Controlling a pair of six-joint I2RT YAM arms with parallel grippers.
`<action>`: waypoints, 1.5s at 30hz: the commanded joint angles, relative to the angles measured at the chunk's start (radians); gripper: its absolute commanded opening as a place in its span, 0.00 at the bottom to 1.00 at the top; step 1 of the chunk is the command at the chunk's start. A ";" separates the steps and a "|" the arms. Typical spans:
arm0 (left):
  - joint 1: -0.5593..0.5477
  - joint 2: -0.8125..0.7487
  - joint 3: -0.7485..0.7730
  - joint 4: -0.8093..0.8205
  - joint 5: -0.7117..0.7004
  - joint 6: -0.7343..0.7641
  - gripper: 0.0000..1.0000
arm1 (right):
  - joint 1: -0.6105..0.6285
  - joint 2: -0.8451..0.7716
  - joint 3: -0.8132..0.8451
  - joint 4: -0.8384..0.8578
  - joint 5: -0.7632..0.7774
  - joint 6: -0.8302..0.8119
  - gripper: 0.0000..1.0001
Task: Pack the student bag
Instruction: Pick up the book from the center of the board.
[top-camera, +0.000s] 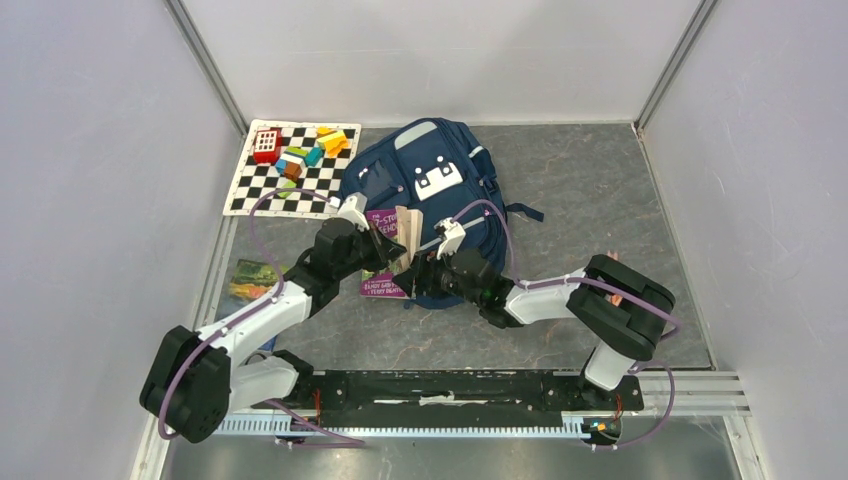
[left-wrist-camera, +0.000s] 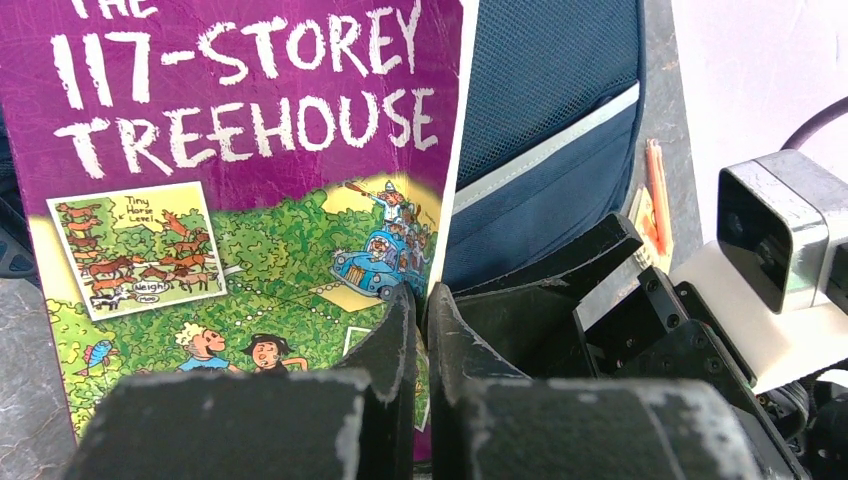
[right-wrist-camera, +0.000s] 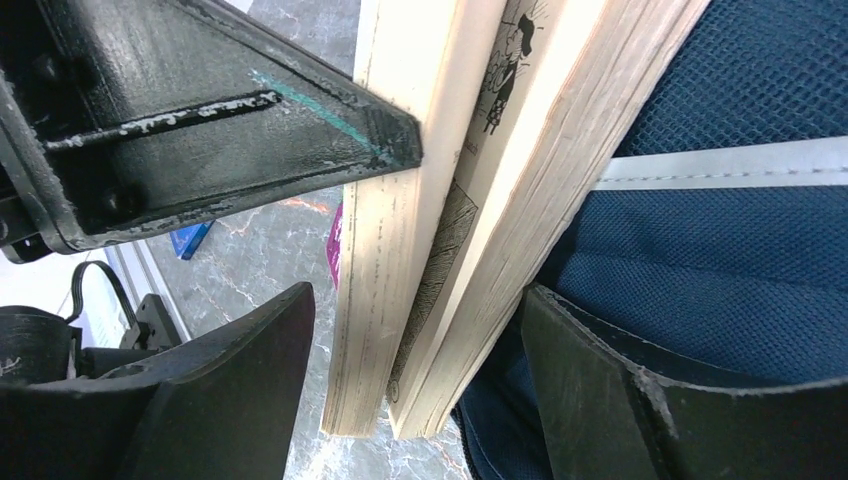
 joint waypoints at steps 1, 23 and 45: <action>-0.015 -0.030 0.000 0.050 0.066 -0.079 0.02 | -0.012 0.035 -0.034 0.030 0.082 0.030 0.80; -0.013 -0.165 0.119 -0.214 0.001 0.086 0.75 | 0.013 -0.168 -0.110 0.025 0.206 -0.070 0.00; -0.394 0.111 0.535 -0.614 -0.084 0.785 1.00 | -0.449 -0.784 0.025 -0.706 0.272 -0.455 0.00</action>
